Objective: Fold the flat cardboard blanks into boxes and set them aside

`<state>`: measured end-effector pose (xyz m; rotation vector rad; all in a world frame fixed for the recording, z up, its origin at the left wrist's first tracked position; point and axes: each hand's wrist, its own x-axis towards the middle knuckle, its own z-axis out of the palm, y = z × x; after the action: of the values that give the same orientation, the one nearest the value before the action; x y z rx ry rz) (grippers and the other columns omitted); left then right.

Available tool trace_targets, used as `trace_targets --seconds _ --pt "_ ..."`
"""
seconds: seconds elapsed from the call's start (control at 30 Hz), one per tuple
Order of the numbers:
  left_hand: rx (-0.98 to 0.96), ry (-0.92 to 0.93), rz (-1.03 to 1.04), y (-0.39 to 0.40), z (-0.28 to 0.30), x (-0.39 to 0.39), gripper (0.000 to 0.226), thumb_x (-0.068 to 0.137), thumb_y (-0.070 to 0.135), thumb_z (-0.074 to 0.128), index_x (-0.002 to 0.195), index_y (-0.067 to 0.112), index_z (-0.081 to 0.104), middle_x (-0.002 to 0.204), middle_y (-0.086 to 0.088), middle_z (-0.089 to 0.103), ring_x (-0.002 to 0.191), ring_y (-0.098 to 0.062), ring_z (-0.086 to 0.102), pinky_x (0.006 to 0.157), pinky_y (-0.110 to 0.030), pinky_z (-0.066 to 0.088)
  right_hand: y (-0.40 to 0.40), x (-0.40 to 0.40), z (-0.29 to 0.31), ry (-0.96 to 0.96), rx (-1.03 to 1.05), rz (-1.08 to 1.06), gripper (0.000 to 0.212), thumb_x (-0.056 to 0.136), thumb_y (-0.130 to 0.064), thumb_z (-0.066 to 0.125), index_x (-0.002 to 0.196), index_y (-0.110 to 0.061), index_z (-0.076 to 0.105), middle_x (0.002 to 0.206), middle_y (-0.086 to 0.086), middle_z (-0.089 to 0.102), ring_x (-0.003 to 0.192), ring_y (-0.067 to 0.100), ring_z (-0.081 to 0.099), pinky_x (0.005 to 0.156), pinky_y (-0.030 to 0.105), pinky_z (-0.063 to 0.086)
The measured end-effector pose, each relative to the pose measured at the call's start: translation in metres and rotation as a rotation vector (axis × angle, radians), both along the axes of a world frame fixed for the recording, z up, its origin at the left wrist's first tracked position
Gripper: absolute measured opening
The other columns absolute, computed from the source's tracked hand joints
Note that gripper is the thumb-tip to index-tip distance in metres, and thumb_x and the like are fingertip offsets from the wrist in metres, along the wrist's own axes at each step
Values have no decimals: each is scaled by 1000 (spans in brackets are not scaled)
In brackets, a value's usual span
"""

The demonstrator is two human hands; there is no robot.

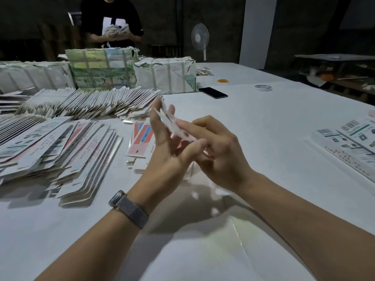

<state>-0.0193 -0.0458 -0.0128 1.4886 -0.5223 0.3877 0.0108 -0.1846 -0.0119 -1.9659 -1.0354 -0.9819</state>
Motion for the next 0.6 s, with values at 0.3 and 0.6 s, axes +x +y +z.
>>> trace_targets --seconds 0.3,0.6 --pt "-260 51 155 11 10 10 20 105 20 47 107 16 66 89 -3 77 86 -21 76 71 -32 61 -2 -2 8 313 184 0 60 88 -27 69 143 -13 52 123 -4 44 105 -2 52 84 16 53" --pt "-350 296 127 22 7 17 24 109 33 43 112 16 60 78 3 74 75 -16 75 61 -26 59 -5 2 5 824 253 71 23 94 -31 69 114 -41 67 86 -5 74 74 10 73 66 26 60"
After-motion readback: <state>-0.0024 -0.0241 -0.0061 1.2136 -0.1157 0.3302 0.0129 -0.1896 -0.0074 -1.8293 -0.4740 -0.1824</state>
